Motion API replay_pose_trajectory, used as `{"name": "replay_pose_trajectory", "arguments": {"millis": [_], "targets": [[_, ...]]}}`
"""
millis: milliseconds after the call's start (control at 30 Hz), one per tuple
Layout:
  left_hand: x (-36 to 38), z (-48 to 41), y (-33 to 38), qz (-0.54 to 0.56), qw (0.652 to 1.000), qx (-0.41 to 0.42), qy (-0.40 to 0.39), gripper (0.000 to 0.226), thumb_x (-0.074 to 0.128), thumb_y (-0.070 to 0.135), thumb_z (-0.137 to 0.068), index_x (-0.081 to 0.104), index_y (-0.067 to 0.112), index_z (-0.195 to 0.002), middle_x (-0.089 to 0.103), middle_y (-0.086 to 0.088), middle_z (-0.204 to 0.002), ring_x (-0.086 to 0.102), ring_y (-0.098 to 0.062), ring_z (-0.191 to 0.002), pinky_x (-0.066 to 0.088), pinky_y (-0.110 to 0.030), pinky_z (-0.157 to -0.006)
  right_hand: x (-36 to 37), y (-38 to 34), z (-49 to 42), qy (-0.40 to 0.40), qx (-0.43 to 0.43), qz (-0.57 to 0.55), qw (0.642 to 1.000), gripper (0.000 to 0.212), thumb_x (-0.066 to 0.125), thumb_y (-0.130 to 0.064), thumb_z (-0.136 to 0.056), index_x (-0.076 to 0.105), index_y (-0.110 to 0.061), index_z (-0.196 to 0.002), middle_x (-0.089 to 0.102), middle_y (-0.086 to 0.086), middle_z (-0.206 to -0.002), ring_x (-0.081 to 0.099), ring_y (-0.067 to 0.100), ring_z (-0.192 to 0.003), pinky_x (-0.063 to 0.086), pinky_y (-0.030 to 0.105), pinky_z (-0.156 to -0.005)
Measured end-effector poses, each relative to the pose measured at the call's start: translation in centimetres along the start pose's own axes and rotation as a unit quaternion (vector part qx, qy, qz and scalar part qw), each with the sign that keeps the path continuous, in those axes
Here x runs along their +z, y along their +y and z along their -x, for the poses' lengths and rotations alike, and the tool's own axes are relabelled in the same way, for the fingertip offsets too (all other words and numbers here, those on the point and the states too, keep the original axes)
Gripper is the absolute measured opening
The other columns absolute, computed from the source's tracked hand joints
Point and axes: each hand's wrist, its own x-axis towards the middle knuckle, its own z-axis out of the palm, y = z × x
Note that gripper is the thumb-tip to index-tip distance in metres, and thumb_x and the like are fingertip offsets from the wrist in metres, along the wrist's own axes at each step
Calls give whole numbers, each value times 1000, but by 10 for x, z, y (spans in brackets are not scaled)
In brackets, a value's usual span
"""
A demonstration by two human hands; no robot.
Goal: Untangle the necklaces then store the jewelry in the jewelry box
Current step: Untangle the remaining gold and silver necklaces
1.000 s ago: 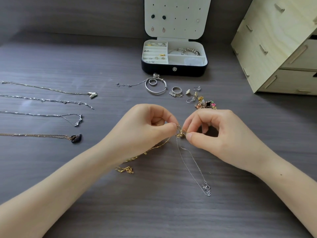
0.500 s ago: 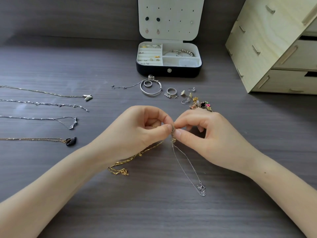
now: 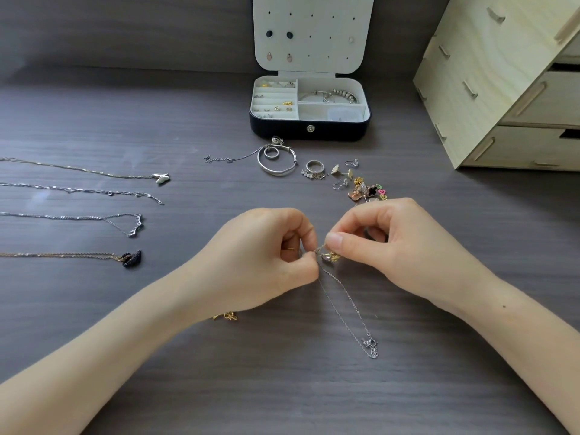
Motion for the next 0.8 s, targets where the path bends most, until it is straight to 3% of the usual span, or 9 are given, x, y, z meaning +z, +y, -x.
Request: {"name": "replay_pose_trajectory", "arguments": {"millis": [100,267,433,533,633,800], "targets": [[7,2,0,-69,997,28,22,12,48,39,-73,43,32,-65,50,24,-56,45,1,-56,30,-14,-53,1,0,1,-4,2,-3,1000,17,66,-18,-84,69,-15,-67,46,-13,-44,38,2,-44,29,9,-46],[8,1,-3,-51,997,47,40,10,43,36,-68,41,27,-65,45,8,-56,41,-7,-56,29,-16,-52,2,4,0,-6,2,51,999,22,59,-30,-86,67,-20,-68,63,11,-65,42,4,-53,36,24,-54],[4,0,-7,83,995,25,42,6,46,26,-72,50,22,-71,46,-3,-60,35,-11,-55,30,-24,-53,-1,2,1,-22,4,86,996,26,56,-33,-89,62,-26,-64,57,-7,-55,43,3,-49,33,15,-51],[2,-1,-6,147,988,5,35,7,50,23,-73,56,20,-71,48,-5,-57,35,-10,-52,31,-18,-51,-2,3,2,-30,7,98,995,23,57,-33,-88,62,-28,-66,53,-14,-50,45,3,-49,34,14,-50],[1,-2,-7,193,981,-13,26,9,53,25,-74,60,19,-72,49,6,-54,36,-8,-50,30,-13,-48,-3,3,2,-31,9,106,994,21,57,-32,-88,64,-26,-68,52,-16,-48,47,2,-48,34,14,-50],[-2,-3,-9,247,968,-39,17,10,56,29,-74,63,23,-72,50,-9,-62,38,-15,-55,31,-18,-48,-5,1,4,-18,33,107,993,19,59,-31,-87,68,-22,-72,60,-7,-57,47,1,-50,35,13,-51]]}}
